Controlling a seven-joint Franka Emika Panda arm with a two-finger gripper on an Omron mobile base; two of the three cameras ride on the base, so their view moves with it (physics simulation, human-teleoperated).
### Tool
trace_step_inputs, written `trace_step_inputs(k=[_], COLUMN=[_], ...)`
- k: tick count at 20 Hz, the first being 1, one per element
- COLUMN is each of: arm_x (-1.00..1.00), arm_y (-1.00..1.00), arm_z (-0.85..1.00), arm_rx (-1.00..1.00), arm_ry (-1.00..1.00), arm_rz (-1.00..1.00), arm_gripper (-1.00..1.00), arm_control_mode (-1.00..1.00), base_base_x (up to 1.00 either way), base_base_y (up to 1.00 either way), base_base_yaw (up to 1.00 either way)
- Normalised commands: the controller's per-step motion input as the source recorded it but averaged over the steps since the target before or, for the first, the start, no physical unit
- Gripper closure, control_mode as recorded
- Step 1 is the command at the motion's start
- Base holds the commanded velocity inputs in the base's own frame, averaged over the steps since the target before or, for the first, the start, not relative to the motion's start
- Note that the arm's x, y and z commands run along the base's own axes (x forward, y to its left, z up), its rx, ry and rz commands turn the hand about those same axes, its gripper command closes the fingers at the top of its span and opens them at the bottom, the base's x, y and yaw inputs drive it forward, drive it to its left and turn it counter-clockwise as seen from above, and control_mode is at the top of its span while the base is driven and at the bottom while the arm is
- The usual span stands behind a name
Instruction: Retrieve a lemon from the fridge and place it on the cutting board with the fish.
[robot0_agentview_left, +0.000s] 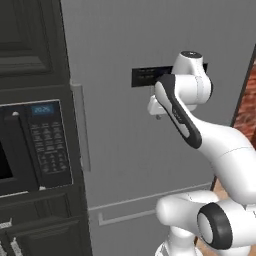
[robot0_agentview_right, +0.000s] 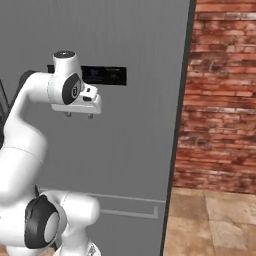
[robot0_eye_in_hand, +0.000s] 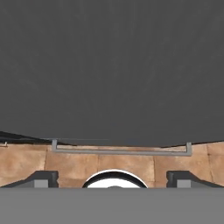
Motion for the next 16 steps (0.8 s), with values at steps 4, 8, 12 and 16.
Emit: trace_step_inputs(k=[4,8,12,16], arm_x=[0.00,0.00,0.00,0.00], arm_y=[0.00,0.00,0.00,0.00], arm_z=[0.00,0.00,0.00,0.00], arm_rx=[0.00,0.00,0.00,0.00], arm_ry=[0.00,0.00,0.00,0.00], arm_rz=[0.00,0.00,0.00,0.00], arm_gripper=[-1.00,-1.00,-1.00,-1.00], arm_control_mode=[1.00,1.00,1.00,1.00], base_base_x=[-0.48,-0.43,-0.19,-0.21], base_base_y=[0.47,0.49,0.60,0.56], base_base_yaw=[-0.09,-0.08,-0.07,-0.07])
